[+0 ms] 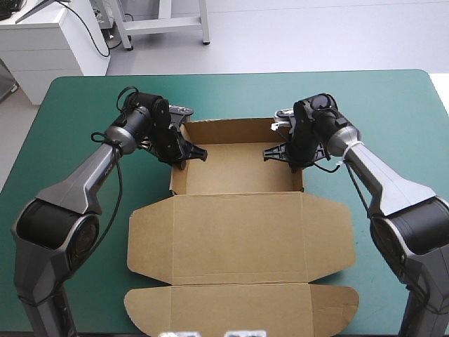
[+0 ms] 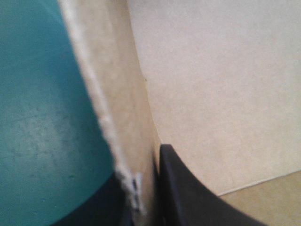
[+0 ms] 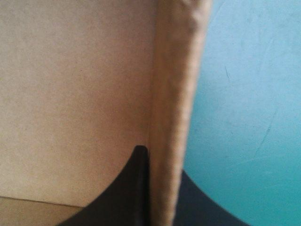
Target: Fold the box
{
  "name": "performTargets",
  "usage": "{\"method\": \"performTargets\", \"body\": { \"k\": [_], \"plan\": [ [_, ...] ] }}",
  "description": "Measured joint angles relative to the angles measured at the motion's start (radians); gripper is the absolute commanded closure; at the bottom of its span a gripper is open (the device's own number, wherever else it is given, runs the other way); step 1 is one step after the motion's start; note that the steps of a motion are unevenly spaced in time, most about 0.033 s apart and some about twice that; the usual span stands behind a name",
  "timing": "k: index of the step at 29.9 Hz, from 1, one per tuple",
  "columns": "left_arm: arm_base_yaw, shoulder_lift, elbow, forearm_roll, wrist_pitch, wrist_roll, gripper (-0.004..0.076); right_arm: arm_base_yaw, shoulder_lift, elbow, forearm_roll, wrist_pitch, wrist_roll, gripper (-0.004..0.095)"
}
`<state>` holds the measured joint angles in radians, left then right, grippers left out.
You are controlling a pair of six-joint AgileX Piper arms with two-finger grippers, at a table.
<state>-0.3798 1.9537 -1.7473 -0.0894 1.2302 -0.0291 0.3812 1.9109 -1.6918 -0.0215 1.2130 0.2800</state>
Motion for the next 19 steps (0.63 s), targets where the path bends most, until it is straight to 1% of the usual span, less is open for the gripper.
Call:
{"method": "performTargets", "body": {
  "k": [5,7,8,10,15,17,18,19],
  "plan": [
    [-0.005,0.006,0.0,0.017,0.0,0.029,0.0387,0.0,0.0,0.0,-0.016,-0.003,-0.033,0.0922],
    [-0.005,0.006,0.0,0.022,0.0,0.029,0.0321,-0.001,0.0,0.0,-0.017,-0.003,-0.045,0.0893],
    [-0.005,0.006,0.0,0.024,0.0,0.029,0.0297,-0.001,0.0,0.0,-0.018,-0.003,-0.048,0.0858],
    [-0.005,0.006,0.0,0.025,0.0,0.029,0.0278,-0.001,0.0,0.0,-0.021,-0.003,-0.058,0.0748],
    [-0.005,0.006,0.0,0.026,0.0,0.029,0.0278,-0.001,0.0,0.0,-0.029,0.008,-0.075,0.0365],
    [-0.005,0.006,0.0,0.026,0.0,0.029,0.0278,-0.001,0.0,0.0,-0.031,0.009,-0.077,0.0269],
    [-0.005,0.006,0.0,0.026,0.0,0.029,0.0278,-0.001,0.0,0.0,-0.031,0.009,-0.077,0.0247],
    [-0.005,0.006,0.0,0.026,0.0,0.029,0.0278,-0.001,0.0,0.0,-0.033,0.009,-0.078,0.025]
  ]
}}
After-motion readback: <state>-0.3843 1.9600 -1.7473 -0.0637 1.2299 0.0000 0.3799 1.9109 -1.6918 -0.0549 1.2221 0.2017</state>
